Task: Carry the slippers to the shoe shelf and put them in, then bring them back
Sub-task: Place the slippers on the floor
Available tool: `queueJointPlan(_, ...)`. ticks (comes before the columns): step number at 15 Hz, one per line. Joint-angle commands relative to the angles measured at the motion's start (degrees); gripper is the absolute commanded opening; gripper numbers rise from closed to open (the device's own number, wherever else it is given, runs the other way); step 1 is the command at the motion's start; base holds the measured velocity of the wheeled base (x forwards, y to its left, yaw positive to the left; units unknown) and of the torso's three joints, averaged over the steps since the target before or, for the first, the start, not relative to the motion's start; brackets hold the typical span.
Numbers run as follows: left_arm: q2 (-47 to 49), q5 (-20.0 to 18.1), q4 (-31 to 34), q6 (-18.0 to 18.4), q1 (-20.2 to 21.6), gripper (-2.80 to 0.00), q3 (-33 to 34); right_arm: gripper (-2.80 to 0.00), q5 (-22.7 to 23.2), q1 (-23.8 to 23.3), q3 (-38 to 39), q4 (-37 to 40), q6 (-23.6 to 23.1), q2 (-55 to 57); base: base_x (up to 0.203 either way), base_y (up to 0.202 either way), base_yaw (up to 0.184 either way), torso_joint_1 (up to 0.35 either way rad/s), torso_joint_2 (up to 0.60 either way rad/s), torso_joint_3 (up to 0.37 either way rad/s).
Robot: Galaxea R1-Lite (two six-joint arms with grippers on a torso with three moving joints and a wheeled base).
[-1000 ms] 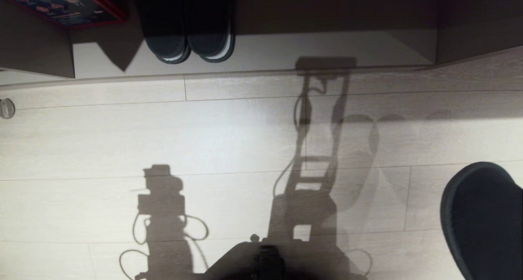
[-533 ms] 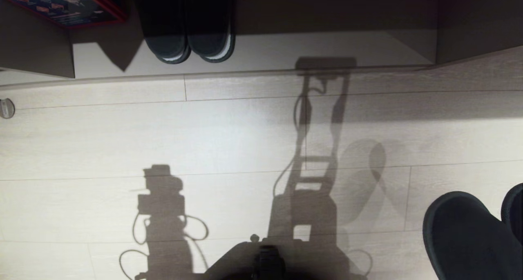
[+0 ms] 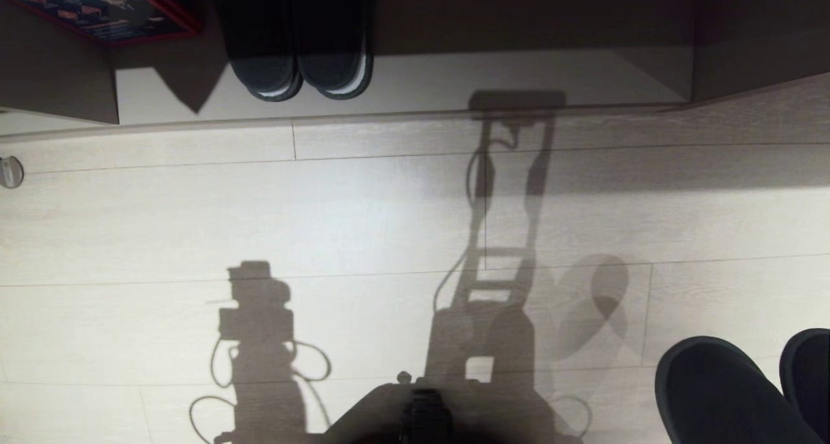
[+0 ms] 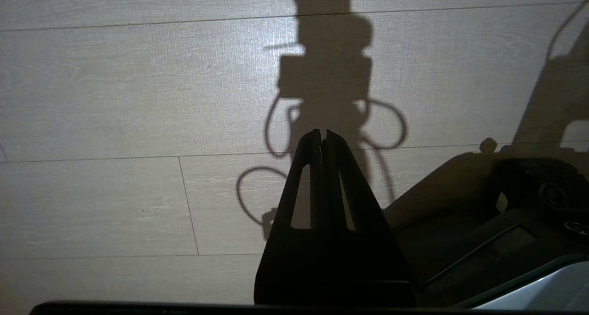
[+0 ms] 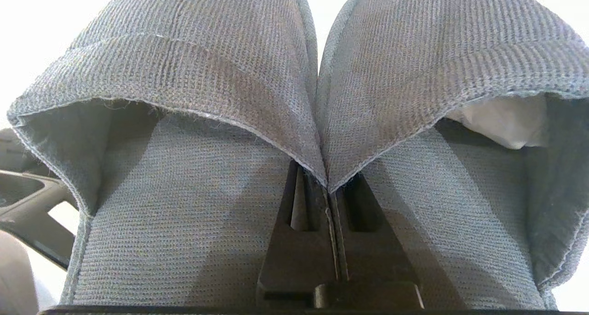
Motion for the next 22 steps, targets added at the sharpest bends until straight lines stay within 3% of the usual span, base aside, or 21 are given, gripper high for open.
queueJointPlan(1,-0.11,0.01,-0.04,-0.02,-0.02,-2.80,0.09,-2.80,0.09,0.00,0.10,0.49,-0.08,0.01,0.000,0.000,0.000,0.000,0.00,0.000)
queueJointPlan(22,-0.02,0.01,-0.04,-0.11,-0.02,-2.80,0.09,-2.80,0.09,0.00,0.10,0.49,0.18,0.01,0.000,0.000,0.000,0.000,0.00,0.027)
